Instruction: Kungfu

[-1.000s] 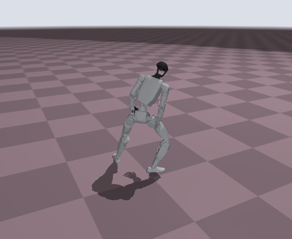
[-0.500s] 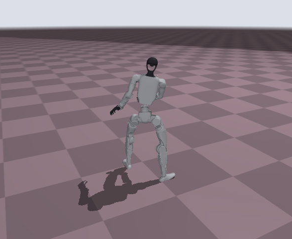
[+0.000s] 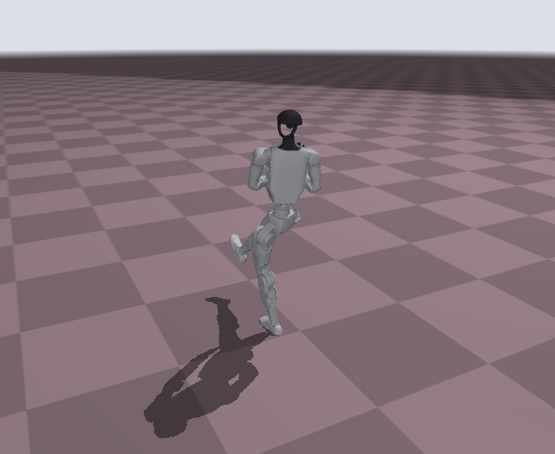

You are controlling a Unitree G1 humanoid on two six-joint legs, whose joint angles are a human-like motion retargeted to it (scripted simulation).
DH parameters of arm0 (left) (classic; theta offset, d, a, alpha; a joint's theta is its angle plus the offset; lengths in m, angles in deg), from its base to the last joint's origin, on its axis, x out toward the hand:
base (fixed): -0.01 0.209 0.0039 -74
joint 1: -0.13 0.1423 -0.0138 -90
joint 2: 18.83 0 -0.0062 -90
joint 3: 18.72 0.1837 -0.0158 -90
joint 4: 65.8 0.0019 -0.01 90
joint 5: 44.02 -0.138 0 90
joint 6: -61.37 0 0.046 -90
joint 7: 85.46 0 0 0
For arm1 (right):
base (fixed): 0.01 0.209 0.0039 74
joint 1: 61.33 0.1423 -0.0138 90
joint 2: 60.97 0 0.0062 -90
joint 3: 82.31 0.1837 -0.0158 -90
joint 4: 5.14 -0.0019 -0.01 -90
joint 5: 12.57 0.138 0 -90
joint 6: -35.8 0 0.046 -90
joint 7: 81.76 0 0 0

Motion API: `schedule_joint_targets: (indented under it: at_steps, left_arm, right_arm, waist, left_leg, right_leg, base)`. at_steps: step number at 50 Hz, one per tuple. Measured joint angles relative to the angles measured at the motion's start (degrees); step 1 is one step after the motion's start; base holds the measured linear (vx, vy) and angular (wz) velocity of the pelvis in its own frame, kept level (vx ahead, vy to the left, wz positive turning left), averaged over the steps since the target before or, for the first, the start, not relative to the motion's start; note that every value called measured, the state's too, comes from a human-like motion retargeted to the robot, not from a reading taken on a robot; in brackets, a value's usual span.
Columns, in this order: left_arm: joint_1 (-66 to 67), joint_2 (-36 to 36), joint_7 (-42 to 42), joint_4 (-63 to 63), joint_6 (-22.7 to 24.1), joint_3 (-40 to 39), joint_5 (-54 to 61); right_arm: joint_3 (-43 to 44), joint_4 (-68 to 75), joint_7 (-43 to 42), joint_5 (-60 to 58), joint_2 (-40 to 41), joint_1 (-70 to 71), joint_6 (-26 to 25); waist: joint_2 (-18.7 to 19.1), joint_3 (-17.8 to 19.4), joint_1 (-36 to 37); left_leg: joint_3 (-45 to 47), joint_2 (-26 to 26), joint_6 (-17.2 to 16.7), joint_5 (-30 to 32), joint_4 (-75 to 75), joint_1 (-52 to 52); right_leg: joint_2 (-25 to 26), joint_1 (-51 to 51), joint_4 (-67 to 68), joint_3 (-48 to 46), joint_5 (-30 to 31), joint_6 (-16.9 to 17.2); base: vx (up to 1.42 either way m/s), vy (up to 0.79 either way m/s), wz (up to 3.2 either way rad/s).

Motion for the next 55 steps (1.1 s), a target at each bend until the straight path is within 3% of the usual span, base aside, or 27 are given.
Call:
schedule_joint_targets:
  at_steps: [2, 5, 8, 14, 18, 20, 23, 25, 26, 27, 28, 30, 33, 36, 42, 48, 55]
  left_arm:
    - [2.88, -3.22, -4.88, 3.02, 2.48, -3.54, 0.49]
    - [5.02, -5.04, -6.32, 9.96, 0.34, -2.2, 4.49]
    - [6.03, -4.3, -5.15, 11.16, 0.24, -0.31, 10.83]
    - [9.14, -2.52, -2.78, 8.97, 0.9, -3.37, 12.33]
    - [9.75, 0.14, 3.92, 6.42, 2.86, -7.16, 13.63]
    - [9.02, 2.52, 10.52, 2.36, 6.58, -8.38, 14.68]
    - [2.48, 7.58, 30.52, -13.11, 20.94, -8.8, 12.41]
    - [-4.05, 8.65, 46.07, -26.03, 26.6, -9.63, 1.9]
    - [-6.08, 6.8, 50.65, -30.61, 26.98, -10.67, -6.18]
    - [-8.0, 4.65, 55.01, -34.6, 27.09, -11.14, -14.01]
    - [-9.68, 1.9, 58.93, -37.38, 26.64, -10.44, -21.34]
    - [-13.62, -1.31, 72.53, -41.64, 25.51, -7.41, -35.03]
    - [-17.26, 1.21, 88.11, -46.92, 29.43, -10.69, -43.89]
    - [-17.78, 3.19, 86.59, -47.87, 30.73, -12.25, -45.35]
    - [-12.92, 3.46, 85.94, -44.74, 30.76, -12.57, -40.48]
    - [-11.26, 4.76, 81.87, -45.18, 29.28, -14.84, -35.79]
    - [-7.97, 9.07, 71.8, -43.3, 23.57, -21.45, -25.04]
  right_arm:
    - [0.28, -0.17, -1.84, -3.49, -0.54, -4.97, 1.89]
    - [-1.24, 2.4, 6.54, 0.17, -0.24, -8.49, 7.9]
    - [-4.18, 3.69, 9.7, 3.26, -2.04, -7.92, 6.51]
    - [-8.6, 4.81, 14.73, 6.71, -2.38, -4.35, 7.65]
    - [-16.12, 7.54, 15.2, 13.33, -2.76, 2.8, 10.62]
    - [-20.73, 9.26, 17.31, 19.73, -4.95, 11.21, 13.56]
    - [-24.57, 4.63, 27.64, 34.66, -16.12, 35.2, 17.09]
    - [-27.7, -4.15, 35.0, 45.36, -26.42, 53.76, 17.41]
    - [-29.27, -8.31, 39.17, 49.88, -29.67, 61.47, 19.25]
    - [-30.45, -11.9, 43.6, 54.33, -32.33, 68.31, 21.07]
    - [-30.84, -14.34, 48.57, 58.63, -33.82, 73.39, 22.87]
    - [-31.19, -17.35, 58.88, 65.34, -34.76, 81.76, 25.31]
    - [-29.18, -17.6, 69.64, 64.13, -32.52, 87.01, 23.69]
    - [-26.31, -16.07, 70.0, 59.76, -28.88, 86.71, 21.15]
    - [-24.91, -12.21, 62.44, 61.61, -24.57, 78.25, 27.2]
    - [-21.6, -9.7, 60.93, 55.36, -20.67, 72.78, 26.76]
    - [-19.24, -5.73, 57.6, 55.8, -15.44, 65.96, 22.14]
  waist:
    - [-0.8, 0.88, -1.52]
    - [-1.13, 1.52, -4.27]
    - [-0.32, 0.58, -2.61]
    - [1.23, -5.73, 7.8]
    - [-0.18, -12.07, 21.67]
    - [-1.96, -14.4, 29.17]
    - [-4.37, -12.02, 38.31]
    - [-6.95, -9.52, 45.09]
    - [-9.59, -9.59, 48.32]
    - [-12.37, -9.87, 51.31]
    - [-15.42, -10.55, 53.81]
    - [-19.35, -10.8, 56.73]
    - [-19.29, -9.9, 56.7]
    - [-15.81, -8.73, 56.08]
    - [-13.17, -10.86, 48.36]
    - [-9.52, -11.47, 46.87]
    - [-5.31, -12.35, 40.08]
  left_leg:
    - [2.56, 0.7, 0.8, 0.95, -1.76, 1.91]
    - [4.34, 0.87, 1.63, 2.35, -2.4, 2.86]
    - [3.59, 0.33, 1.63, 3.29, -2.72, 2.35]
    - [0.18, -1.02, -1.81, 1.48, -3.67, -3.04]
    - [-1.54, -2.51, -5.24, -0.22, -0.47, -11.5]
    - [-2.2, -3.68, -6.48, -1.28, 3.7, -17.3]
    - [-2.31, -4.72, -7.63, -4.9, 13.08, -25.9]
    - [-2.09, -5.34, -7.81, -8.1, 19.7, -31.43]
    - [-0.93, -5.66, -7.61, -9.9, 23.02, -34.54]
    - [0.3, -6.11, -7.39, -11.43, 26.11, -37.74]
    - [1.66, -6.83, -7.13, -12.43, 28.72, -41.12]
    - [3.14, -7.44, -6.88, -14.07, 33.58, -46.9]
    - [2.58, -6.74, -7.16, -15.26, 37.34, -50.3]
    - [2.58, -2.93, -6.95, -16.54, 40.12, -51.0]
    - [3.45, -2.38, -6.75, -14.44, 39.16, -51.11]
    - [7.06, 3.88, -8.15, -11.8, 32.43, -47.88]
    - [14.69, 14.39, -10.34, -8.24, 23.04, -41.71]
  right_leg:
    - [-0.13, -2.19, -1.34, -2.76, -0.87, -0.09]
    - [-0.73, -3.32, 0.54, -3.42, -0.17, 0.4]
    - [0.05, -1.05, 3.53, 0.83, 1.59, 0.21]
    - [0.76, 11.19, 11.49, 6.99, 1.09, 2.77]
    - [0.75, 21.89, 19.47, 9.92, -2.6, 5.2]
    - [-1.06, 28.7, 21.7, 6.92, -5.11, 5.58]
    - [-4.25, 41.7, 21.1, -2.77, -6.47, 3.04]
    - [-4.12, 49.68, 18.67, -6.51, -5.3, 0.82]
    - [-3.22, 52.25, 16.47, -5.49, -3.18, 1.21]
    - [-2.36, 54.48, 14.04, -4.27, -0.58, 2.85]
    - [-1.58, 56.0, 11.17, -2.65, 3.0, 7.02]
    - [-0.14, 57.7, 7.26, -1.01, -2.79, 14.31]
    - [-1.29, 58.0, 6.38, -11.39, -12.24, 14.91]
    - [-1.01, 56.29, 10.5, -14.04, -17.08, 12.43]
    - [0.75, 55.25, 11.13, -7.25, -19.06, 15.56]
    - [-0.85, 52.55, 10.66, -8.85, -17.79, 10.53]
    - [-2.52, 48.37, 9.29, -9.27, -13.69, 10.1]
  base:
    - [0.15, -0.03, -0.32]
    - [0.08, 0.01, -0.19]
    - [0.06, 0.06, -0.26]
    - [0.04, 0.04, -0.52]
    - [-0.14, 0.04, -0.96]
    - [-0.34, -0.15, -0.58]
    - [-0.69, -0.38, 0.07]
    - [-0.61, -0.68, 0.11]
    - [-0.2, -0.81, -0.16]
    - [0.08, -0.81, -0.31]
    - [0.07, -0.72, -0.23]
    - [-0.12, -0.54, -0.13]
    - [-0.36, -0.22, -0.35]
    - [-0.45, 0.0, -0.94]
    - [-0.15, 0.09, -0.05]
    - [-0.34, 0.04, -1.07]
    - [-0.47, -0.01, -1.39]
